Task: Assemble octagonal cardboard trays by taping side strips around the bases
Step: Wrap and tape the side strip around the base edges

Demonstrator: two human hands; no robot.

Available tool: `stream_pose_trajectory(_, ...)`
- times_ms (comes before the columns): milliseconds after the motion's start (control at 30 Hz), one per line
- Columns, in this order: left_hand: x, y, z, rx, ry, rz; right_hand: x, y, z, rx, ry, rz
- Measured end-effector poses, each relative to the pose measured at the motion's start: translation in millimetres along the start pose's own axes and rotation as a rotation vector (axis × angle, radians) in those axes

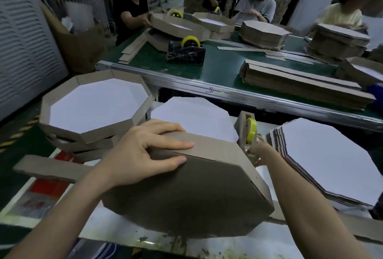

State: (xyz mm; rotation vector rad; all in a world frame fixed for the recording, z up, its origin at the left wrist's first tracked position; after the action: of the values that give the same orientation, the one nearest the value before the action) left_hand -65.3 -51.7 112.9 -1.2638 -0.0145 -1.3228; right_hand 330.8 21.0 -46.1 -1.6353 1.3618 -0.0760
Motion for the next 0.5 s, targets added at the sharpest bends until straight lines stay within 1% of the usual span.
stream_pose_trajectory(133,-2.2,1.3,5.2,-0.006,-0.006,-0.009,-5.2,-3.7,10.9,-0.055,0.145,0.144)
stream_pose_trajectory(200,-3.1,1.8,6.6,0.006,-0.002,-0.012,-6.6,-4.8,13.2,-0.078,0.175,0.283)
stream_pose_trajectory(300,-4.1,3.2,7.9,0.032,0.012,-0.012,-3.0,-5.4,13.1,-0.087,0.164,0.575)
stream_pose_trajectory(400,-4.5,5.3,8.1,0.044,0.022,-0.03,6.0,-7.7,4.9,-0.078,0.131,0.761)
stream_pose_trajectory(500,-5.0,6.5,8.4,0.049,0.026,-0.047,16.6,-6.7,-6.5,-0.112,0.055,0.951)
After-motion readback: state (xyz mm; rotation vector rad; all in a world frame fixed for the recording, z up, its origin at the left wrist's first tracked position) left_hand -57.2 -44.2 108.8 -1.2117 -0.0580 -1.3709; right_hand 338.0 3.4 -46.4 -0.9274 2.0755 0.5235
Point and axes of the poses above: each hand's wrist, its own z-axis towards the middle knuckle, its own y-axis out of the palm, x = y × z, the point moved 2 cm from there along z, towards the middle knuckle, and after that the axes turned 3 degrees about y, right-handed, at the moved point
